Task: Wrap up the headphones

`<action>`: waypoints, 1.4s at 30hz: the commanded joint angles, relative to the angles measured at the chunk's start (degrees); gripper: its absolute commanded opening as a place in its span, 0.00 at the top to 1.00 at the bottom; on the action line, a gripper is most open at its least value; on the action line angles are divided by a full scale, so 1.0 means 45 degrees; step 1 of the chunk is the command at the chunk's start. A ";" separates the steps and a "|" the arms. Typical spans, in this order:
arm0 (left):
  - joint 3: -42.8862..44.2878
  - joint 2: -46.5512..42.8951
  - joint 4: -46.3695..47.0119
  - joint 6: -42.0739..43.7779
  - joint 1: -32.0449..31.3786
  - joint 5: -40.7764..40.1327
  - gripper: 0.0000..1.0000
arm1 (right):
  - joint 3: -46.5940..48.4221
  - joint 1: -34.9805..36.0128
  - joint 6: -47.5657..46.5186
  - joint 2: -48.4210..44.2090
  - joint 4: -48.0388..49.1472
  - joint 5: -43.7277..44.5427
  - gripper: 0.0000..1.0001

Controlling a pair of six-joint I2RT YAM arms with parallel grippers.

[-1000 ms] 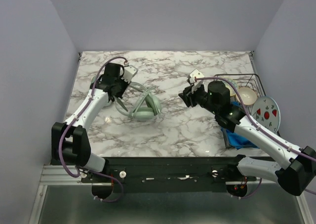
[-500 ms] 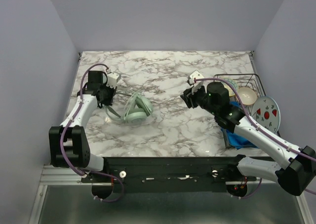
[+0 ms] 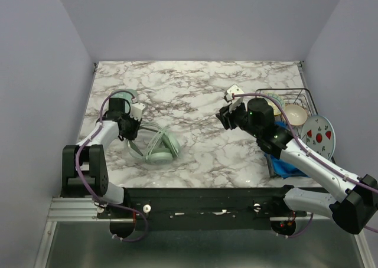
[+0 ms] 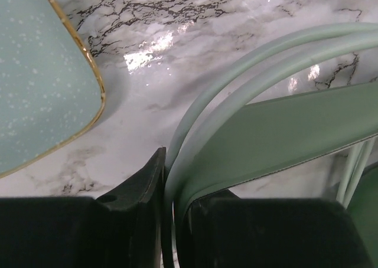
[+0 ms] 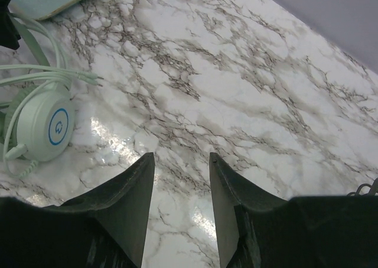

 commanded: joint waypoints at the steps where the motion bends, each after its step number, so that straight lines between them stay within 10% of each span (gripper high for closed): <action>1: 0.0116 0.0636 0.0881 0.0248 0.0009 0.0680 0.73 | -0.0105 0.0033 -0.0145 -0.0147 -0.0196 0.0076 0.49; 14: -0.0059 -0.0456 0.1194 0.0112 0.0028 0.0151 0.26 | 0.0071 0.0033 -0.0224 0.0048 -0.0313 0.0076 0.49; 29: 0.1308 -0.2799 0.1370 -0.1861 0.1082 -0.3752 0.01 | 0.0267 -0.0064 0.1084 -0.0108 -0.0996 0.2514 0.41; 42: 0.0666 -0.3892 0.2538 -0.3793 0.3270 -0.6369 0.01 | -0.1020 -0.3072 0.3682 -0.2098 -0.1233 0.5073 0.19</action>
